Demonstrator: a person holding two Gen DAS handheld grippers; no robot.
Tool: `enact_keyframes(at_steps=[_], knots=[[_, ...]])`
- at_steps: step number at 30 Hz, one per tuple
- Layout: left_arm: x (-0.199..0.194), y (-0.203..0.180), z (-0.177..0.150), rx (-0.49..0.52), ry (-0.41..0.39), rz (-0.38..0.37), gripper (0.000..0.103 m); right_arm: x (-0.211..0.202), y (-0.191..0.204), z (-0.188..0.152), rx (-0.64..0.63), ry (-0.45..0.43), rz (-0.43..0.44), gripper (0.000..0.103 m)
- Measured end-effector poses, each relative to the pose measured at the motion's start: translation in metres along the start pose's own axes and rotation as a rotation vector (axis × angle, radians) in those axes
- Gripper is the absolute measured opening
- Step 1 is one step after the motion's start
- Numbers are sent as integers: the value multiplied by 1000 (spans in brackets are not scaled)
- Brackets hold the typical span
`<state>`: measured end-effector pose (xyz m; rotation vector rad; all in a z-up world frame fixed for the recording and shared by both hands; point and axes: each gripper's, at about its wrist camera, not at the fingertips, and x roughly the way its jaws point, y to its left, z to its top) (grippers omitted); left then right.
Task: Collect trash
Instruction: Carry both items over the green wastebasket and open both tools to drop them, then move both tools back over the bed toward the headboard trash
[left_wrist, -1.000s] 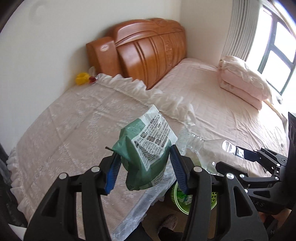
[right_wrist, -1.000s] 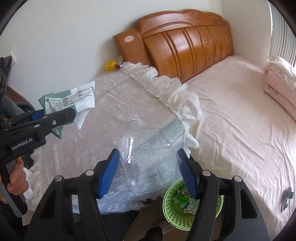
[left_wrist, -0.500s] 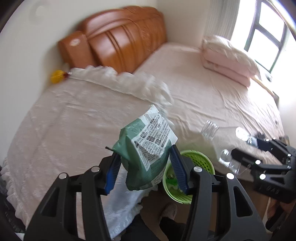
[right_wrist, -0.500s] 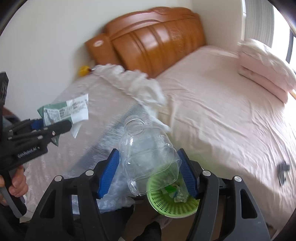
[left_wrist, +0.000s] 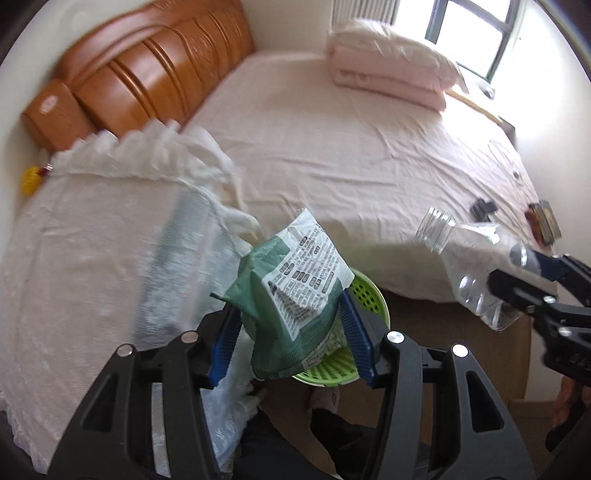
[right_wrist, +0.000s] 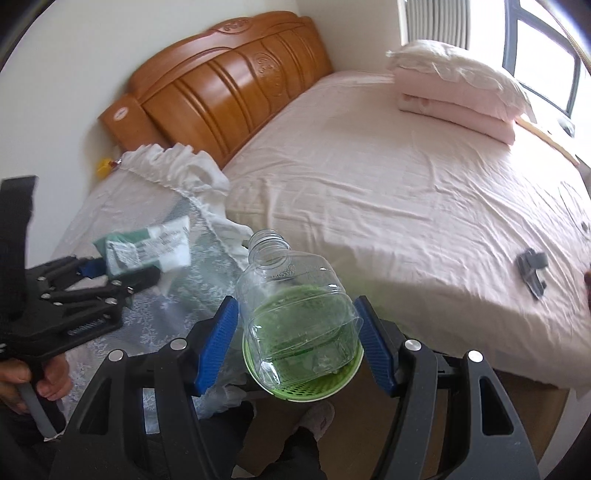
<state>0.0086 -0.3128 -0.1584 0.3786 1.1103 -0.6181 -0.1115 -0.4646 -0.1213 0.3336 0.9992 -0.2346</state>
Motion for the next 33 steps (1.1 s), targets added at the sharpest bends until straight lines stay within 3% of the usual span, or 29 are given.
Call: enact_keyframes(at_steps=[4,6,7,9,12,16,18,19,20,24,33], knots=[[52,-13,-10,31,147,-43,57,10,-9,-6,19,25,1,66],[62,-14,-16,24,186,-40,66,14,-11,-7,24,33,1,66],[61,-15,-18,14,188,-46,70,16,-11,-8,27,36,1,66],[54,-15,-18,4,164,-50,89,23,-13,-10,37,49,3,66],[36,-11,-15,8,109,-31,95,35,-14,-11,40,67,4,66],[23,-1,-10,1,89,28,95,64,-9,-13,34,121,12,69],[16,8,-9,-27,79,28,95,85,-3,-16,25,166,2,79],[11,14,-9,-47,75,28,95,91,-1,-16,25,180,-12,92],[5,21,-9,-67,68,29,95,97,1,-17,28,190,-30,96],[-9,38,-9,-113,40,51,95,101,8,-12,47,207,-13,97],[-36,79,-9,-204,-28,91,95,73,46,25,5,128,0,100]])
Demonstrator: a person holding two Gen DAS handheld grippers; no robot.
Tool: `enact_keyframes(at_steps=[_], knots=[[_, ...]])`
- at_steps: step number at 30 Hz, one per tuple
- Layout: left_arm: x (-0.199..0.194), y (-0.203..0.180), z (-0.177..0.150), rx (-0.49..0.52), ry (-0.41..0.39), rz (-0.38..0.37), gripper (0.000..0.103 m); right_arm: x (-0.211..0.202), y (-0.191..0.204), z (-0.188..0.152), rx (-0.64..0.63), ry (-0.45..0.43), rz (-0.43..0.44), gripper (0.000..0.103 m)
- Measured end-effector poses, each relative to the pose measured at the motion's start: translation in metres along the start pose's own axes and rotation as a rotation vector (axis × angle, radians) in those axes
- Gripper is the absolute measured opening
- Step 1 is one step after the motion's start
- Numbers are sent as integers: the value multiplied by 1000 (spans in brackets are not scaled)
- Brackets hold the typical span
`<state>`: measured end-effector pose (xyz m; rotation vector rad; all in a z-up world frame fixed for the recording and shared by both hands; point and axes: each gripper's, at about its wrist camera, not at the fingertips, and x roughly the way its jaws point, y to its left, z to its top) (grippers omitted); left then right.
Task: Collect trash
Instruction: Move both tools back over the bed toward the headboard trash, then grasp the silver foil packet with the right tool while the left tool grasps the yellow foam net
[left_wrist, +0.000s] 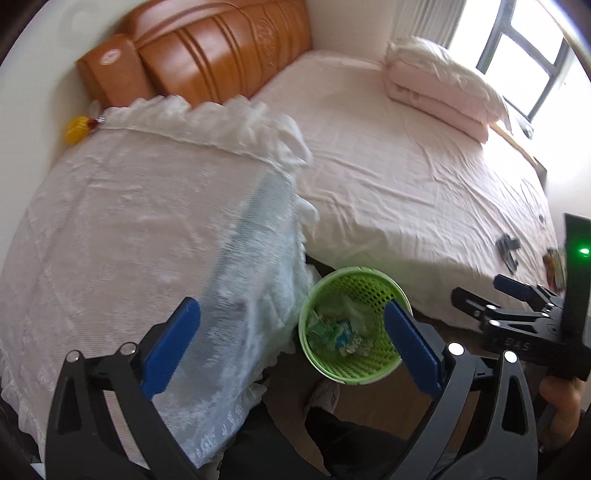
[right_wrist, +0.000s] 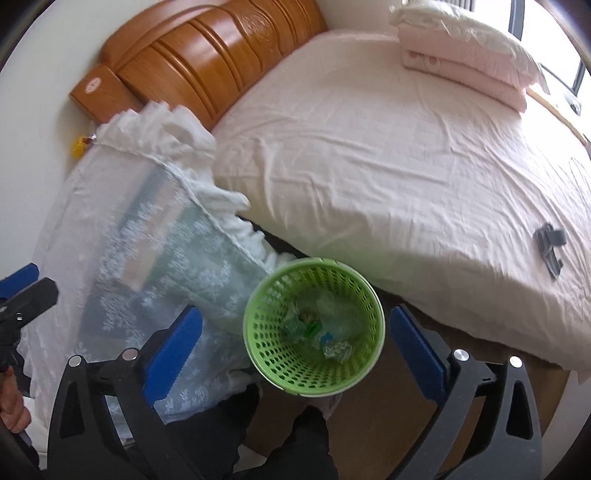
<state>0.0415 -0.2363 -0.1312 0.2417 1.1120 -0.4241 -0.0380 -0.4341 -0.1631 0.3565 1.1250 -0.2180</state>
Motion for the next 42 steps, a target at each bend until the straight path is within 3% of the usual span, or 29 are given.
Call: enact_keyframes(at_steps=[6,12,18,24,30,36,42], knots=[[-33,73,14,-127,-114,96,95,-23,68,38,-124,-80,79,100],[-46,161,30,-235,-166,229,95,-4,163,85,-288,-97,169,100],[-41,262,53,-309,-199,317,95,49,277,140,-423,-82,243,100],[-2,359,83,-361,-194,356,95,119,388,201,-484,-88,300,100],[33,423,102,-399,-187,385,95,197,483,260,-557,-134,271,99],[53,458,106,-422,-172,385,95,275,539,299,-539,-103,198,80],[62,474,108,-437,-166,380,95,310,557,313,-557,-92,160,61]])
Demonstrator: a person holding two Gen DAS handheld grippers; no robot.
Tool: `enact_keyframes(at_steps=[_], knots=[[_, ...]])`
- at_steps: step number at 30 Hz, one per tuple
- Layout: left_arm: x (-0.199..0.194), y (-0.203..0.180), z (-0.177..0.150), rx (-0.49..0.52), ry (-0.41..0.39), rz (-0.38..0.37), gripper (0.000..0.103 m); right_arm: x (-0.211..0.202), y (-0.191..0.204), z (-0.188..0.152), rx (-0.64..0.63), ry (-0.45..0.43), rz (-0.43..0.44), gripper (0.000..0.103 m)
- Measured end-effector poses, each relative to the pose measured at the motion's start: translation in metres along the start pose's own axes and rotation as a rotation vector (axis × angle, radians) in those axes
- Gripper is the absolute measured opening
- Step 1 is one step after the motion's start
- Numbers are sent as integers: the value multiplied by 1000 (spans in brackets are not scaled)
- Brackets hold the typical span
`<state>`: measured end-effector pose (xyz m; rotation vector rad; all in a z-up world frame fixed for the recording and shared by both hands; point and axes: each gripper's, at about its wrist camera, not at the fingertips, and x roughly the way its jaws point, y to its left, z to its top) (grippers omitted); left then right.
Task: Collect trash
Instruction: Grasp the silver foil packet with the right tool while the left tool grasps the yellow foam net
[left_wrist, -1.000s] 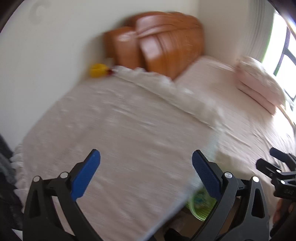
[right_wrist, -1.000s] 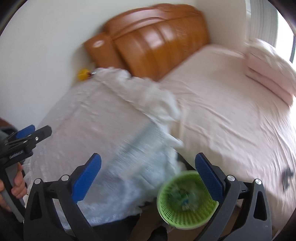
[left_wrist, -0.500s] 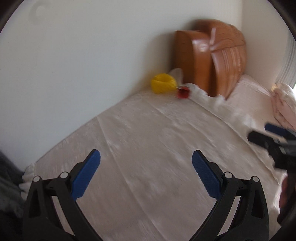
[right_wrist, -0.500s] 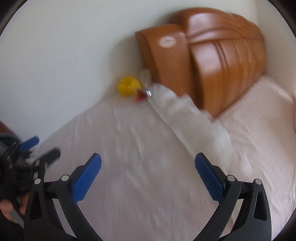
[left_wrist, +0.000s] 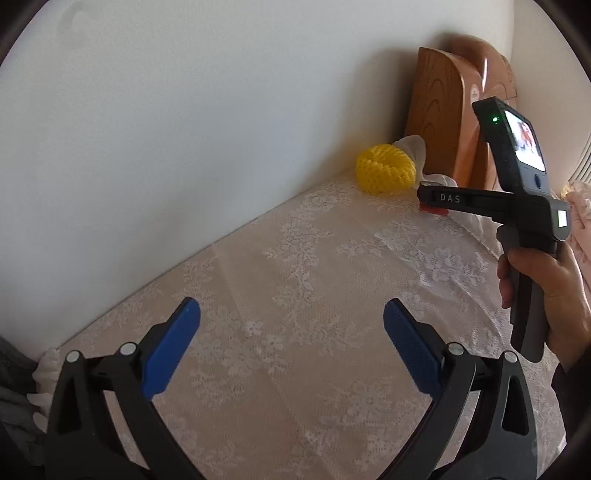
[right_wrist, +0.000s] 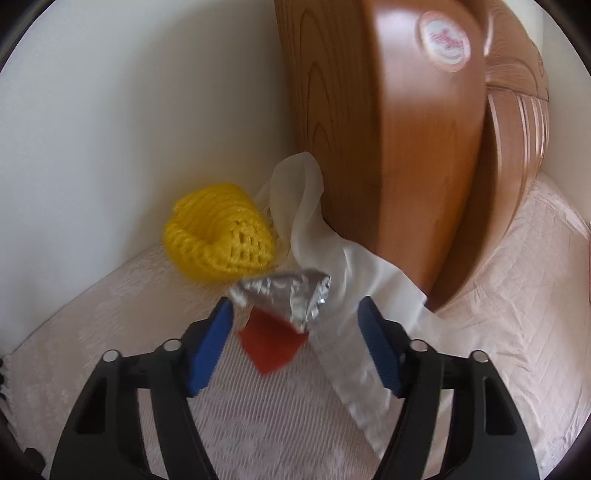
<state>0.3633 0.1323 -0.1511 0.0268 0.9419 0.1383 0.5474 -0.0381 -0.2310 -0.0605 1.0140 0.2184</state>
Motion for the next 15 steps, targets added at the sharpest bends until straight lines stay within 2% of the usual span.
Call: enact_keyframes(at_steps=[2,5,15], knots=[[4,0,4,2,-4,-1,95,5,1,1,-14,11,-4,39],[13,-6,10,3,-8,-16,95,4,-4,-1,-1,14,11,20],[62,-50,50,42,-50,-73,95,-53,-34,-19,-16,-54,64,18]])
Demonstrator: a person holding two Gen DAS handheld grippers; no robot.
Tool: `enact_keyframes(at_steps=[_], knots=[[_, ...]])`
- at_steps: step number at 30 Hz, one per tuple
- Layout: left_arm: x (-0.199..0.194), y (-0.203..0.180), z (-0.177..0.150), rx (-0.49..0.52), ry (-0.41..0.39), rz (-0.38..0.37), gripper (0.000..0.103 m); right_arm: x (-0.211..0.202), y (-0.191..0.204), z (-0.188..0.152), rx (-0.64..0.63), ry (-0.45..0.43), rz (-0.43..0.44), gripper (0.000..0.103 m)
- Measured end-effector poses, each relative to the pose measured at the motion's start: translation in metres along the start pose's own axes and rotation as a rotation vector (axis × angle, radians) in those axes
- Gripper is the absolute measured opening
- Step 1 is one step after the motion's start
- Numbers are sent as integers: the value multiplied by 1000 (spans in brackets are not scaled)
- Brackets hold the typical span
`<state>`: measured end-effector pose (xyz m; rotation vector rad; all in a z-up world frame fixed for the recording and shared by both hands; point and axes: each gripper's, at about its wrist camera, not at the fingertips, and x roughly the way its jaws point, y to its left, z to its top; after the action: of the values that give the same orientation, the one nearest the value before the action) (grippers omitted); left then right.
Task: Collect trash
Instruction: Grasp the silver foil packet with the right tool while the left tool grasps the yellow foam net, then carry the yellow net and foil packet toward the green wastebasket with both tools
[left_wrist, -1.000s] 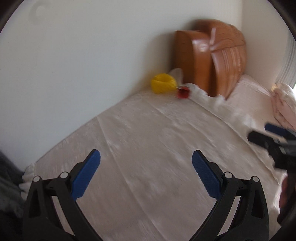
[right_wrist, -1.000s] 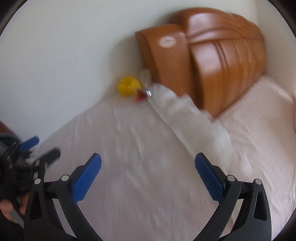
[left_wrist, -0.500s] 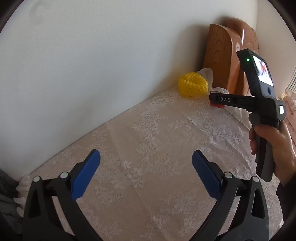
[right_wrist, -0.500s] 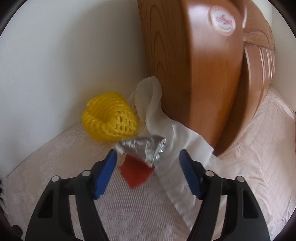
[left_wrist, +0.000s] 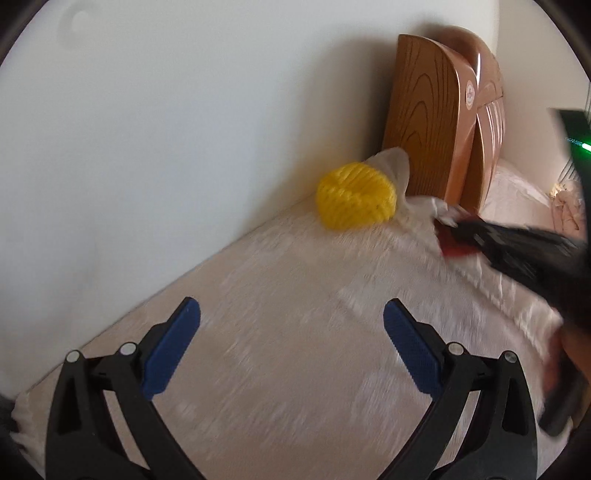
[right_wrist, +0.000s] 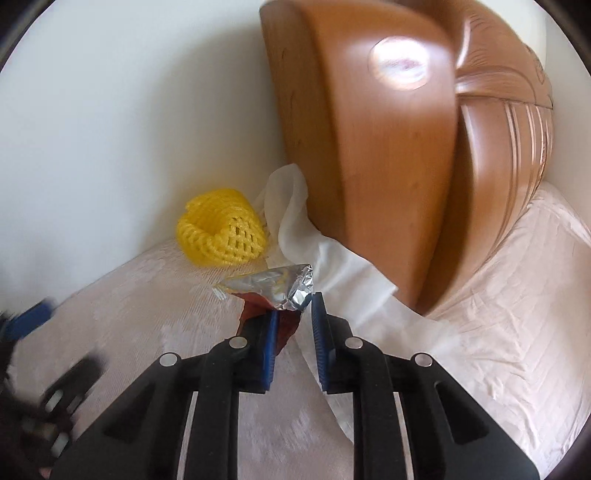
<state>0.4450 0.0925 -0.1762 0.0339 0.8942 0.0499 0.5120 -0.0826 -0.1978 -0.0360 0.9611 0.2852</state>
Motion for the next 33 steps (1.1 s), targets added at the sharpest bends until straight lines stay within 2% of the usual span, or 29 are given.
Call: enact_keyframes(at_steps=[8,12,16,17,18,20,23,27,33], knots=[[63,-38,44,-26,5,-52,95,-84,-25,-51,-15,-18,13,18],[86,-49,59,-42,15,-44,95,-116,-28,-87,-44,-8,-1,18],[101,-55,68,-49,16,-26,92,-134,-31,-112,-9,12,14,18],[103,-56,69,-45,13,-26,83,-139,-32,-117,4,14,17,18],[105,-57,70,-38,21,-24,69,-143,-32,-121,12,13,19,18],[105,-57,68,-43,40,-34,52,-150,-31,-127,21,6,17,18],[91,-54,60,-63,40,-47,38,-157,-29,-131,41,3,36,18],[49,-56,41,-32,18,-16,36,-171,-25,-136,74,-33,68,18],[-52,-59,-8,-25,-29,-26,36,-203,-21,-162,107,-25,96,18]])
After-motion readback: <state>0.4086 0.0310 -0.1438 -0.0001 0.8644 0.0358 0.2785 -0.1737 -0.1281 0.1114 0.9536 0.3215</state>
